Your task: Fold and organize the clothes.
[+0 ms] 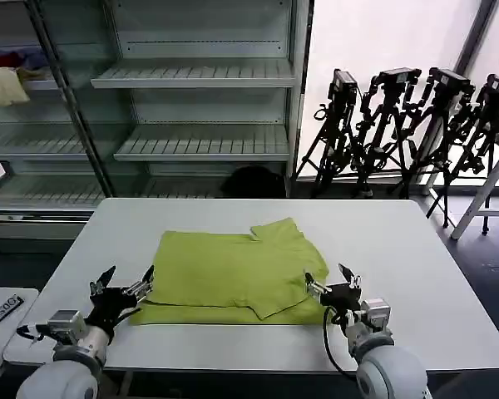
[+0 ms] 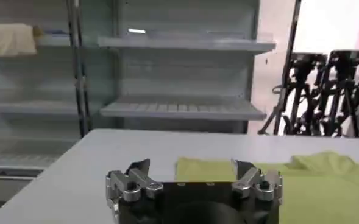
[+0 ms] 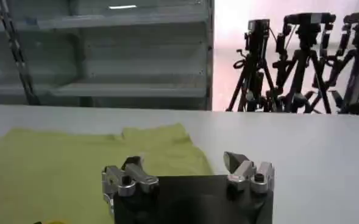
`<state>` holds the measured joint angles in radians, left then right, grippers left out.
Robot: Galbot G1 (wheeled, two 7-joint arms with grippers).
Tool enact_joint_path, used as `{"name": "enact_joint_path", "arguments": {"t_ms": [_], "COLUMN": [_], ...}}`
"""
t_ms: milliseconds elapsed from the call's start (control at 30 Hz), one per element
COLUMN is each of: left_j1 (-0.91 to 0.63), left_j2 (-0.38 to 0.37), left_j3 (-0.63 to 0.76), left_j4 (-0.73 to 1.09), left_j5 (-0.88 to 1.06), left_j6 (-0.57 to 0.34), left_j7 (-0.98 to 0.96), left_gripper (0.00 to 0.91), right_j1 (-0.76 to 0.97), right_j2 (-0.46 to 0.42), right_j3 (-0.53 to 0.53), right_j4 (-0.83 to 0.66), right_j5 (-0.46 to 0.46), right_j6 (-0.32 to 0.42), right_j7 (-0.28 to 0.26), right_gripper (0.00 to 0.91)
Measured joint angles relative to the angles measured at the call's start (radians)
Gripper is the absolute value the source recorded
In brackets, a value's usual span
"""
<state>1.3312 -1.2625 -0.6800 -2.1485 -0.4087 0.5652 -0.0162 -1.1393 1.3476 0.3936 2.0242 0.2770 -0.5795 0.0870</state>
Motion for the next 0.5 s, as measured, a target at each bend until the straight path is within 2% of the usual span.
{"name": "enact_joint_path", "arguments": {"t_ms": [500], "left_j1": [-0.335], "left_j2": [0.135], "left_j3": [0.154], "left_j4": [0.396], "left_j5": [-0.029], "left_j6": [0.011], "left_j7": [0.045], "left_gripper": [0.907], "right_j1": [0.303], "right_j2": [0.106], "right_j3": [-0.041], "right_j4": [-0.378], "right_j5": [-0.027], "right_j6": [-0.004], "right_j7": [0.015], "right_gripper": [0.907]}}
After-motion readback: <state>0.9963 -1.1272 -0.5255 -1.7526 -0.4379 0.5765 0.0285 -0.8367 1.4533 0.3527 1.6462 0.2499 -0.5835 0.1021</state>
